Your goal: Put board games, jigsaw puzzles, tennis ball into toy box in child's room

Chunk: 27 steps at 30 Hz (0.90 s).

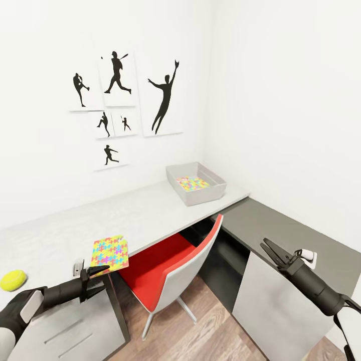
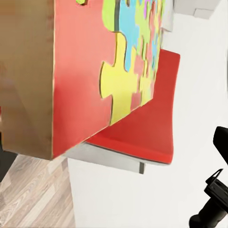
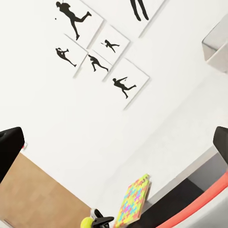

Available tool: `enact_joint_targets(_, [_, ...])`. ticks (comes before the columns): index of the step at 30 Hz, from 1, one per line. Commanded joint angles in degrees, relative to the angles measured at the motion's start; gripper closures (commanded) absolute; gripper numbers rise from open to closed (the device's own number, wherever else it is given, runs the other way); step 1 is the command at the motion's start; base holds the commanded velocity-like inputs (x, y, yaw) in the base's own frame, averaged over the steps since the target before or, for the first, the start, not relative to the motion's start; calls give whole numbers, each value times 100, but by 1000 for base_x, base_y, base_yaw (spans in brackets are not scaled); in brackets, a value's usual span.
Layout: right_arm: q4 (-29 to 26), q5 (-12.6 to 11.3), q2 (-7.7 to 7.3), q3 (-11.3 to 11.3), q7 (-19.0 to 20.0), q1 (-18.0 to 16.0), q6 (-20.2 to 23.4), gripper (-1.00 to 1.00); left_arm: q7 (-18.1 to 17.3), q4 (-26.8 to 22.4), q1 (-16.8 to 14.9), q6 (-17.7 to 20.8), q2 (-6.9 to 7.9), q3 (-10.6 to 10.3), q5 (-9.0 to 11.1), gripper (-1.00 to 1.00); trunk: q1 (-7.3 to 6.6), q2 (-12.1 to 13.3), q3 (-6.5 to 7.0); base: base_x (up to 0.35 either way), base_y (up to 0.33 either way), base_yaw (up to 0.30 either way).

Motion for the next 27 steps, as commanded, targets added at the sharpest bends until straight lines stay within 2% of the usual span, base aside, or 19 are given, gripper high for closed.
enact_joint_targets(1, [1, -22, 0, -4, 3, -4, 34, -100, -25, -39, -2, 19, -1, 13, -23, -100, 0, -3, -6, 0, 0, 0])
enact_joint_targets(6, [3, -22, 0, -4, 3, -4, 30, -100, -34, -283, 1, 18, -10, 4, -22, -100, 0, -3, -6, 0, 0, 0])
enact_joint_targets(27, [4, -20, 8, 3, 3, -4, 26, -100, -35, -332, 3, 18, -3, 11, -29, -100, 0, -3, -6, 0, 16, 0])
